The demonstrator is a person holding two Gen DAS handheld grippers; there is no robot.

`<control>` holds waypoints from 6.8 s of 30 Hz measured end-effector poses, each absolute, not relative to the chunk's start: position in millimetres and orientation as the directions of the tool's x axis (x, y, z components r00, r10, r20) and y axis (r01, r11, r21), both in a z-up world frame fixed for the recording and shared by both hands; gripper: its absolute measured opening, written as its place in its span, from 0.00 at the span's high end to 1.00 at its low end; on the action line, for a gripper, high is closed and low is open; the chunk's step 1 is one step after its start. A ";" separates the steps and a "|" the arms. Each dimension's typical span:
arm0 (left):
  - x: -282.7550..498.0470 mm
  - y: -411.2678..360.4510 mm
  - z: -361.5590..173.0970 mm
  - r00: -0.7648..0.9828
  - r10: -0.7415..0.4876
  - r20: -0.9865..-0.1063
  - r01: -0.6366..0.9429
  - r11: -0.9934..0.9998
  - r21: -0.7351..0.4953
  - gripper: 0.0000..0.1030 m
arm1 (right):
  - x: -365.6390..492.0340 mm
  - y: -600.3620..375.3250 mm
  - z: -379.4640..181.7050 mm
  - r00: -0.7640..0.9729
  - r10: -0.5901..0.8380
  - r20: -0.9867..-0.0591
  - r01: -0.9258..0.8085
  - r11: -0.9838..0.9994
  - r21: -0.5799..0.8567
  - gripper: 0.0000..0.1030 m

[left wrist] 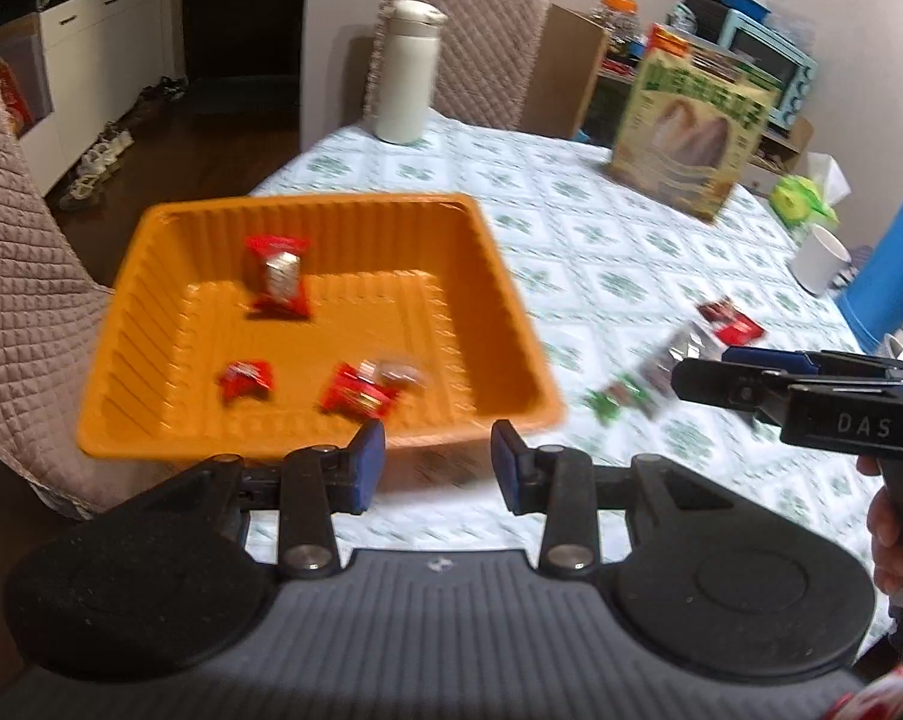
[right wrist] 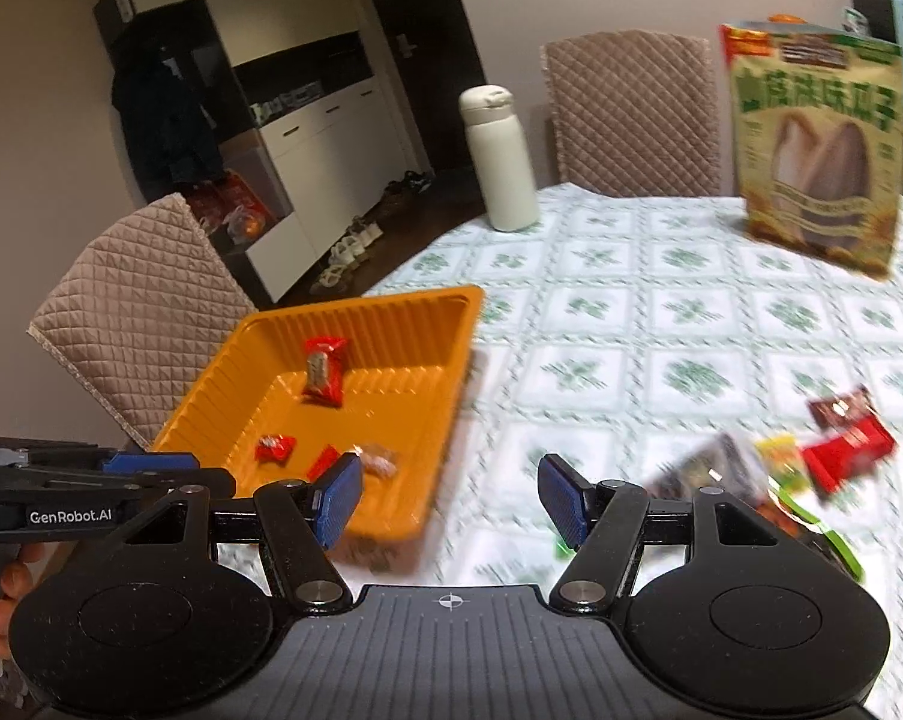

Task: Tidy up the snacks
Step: 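Move both open tools back toward the remaining snacks on the table, then grasp the clear packet of dark snack with the right tool, then grasp the green-wrapped candy with the left tool, then carry the green candy with the left tool while the right tool carries the clear packet over the tray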

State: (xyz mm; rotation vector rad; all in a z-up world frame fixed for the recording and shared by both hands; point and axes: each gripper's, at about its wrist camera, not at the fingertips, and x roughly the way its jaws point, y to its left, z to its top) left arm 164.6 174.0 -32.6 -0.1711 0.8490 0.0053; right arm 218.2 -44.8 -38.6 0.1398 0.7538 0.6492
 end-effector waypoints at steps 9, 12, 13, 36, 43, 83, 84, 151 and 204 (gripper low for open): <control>160.2 103.5 -45.1 0.634 -0.123 -0.763 0.009 0.988 -0.152 0.66 | 191.2 -109.0 -45.3 0.564 0.532 -0.632 -0.436 0.841 0.320 0.37; 164.0 85.4 -48.7 0.628 -0.128 -0.767 0.031 0.990 -0.140 0.66 | 185.7 -130.4 -49.5 0.572 0.516 -0.638 -0.405 0.854 0.327 0.37; 165.0 80.6 -49.4 0.627 -0.129 -0.768 0.036 0.990 -0.137 0.66 | 184.8 -137.4 -50.5 0.574 0.512 -0.638 -0.395 0.857 0.332 0.37; 214.9 64.0 -50.2 0.651 -0.082 -0.755 0.054 0.997 -0.062 0.66 | 221.4 -159.2 -83.2 0.544 0.532 -0.649 -0.311 0.846 0.433 0.37; 241.3 82.6 -52.7 0.649 -0.069 -0.757 0.038 0.998 -0.058 0.66 | 247.0 -145.7 -95.9 0.542 0.543 -0.641 -0.266 0.835 0.482 0.41; 291.9 58.1 -73.6 0.557 -0.217 -0.801 0.316 0.948 -0.037 0.66 | 282.5 -171.5 -78.3 0.678 0.565 -0.470 -0.099 0.704 0.703 0.79; 293.8 55.5 -76.0 0.546 -0.224 -0.807 0.333 0.942 -0.036 0.66 | 280.1 -176.2 -76.1 0.682 0.560 -0.470 -0.096 0.706 0.702 0.79; 254.2 56.7 -45.3 0.572 -0.216 -0.791 0.278 0.959 -0.061 0.82 | 221.4 -250.6 -60.1 0.693 0.422 -0.585 0.015 0.802 0.597 0.79; 248.3 261.8 -48.0 0.614 0.068 -0.787 -0.179 0.982 -0.054 0.82 | 308.7 49.7 -41.5 0.362 0.685 -0.633 -0.437 0.724 0.533 0.79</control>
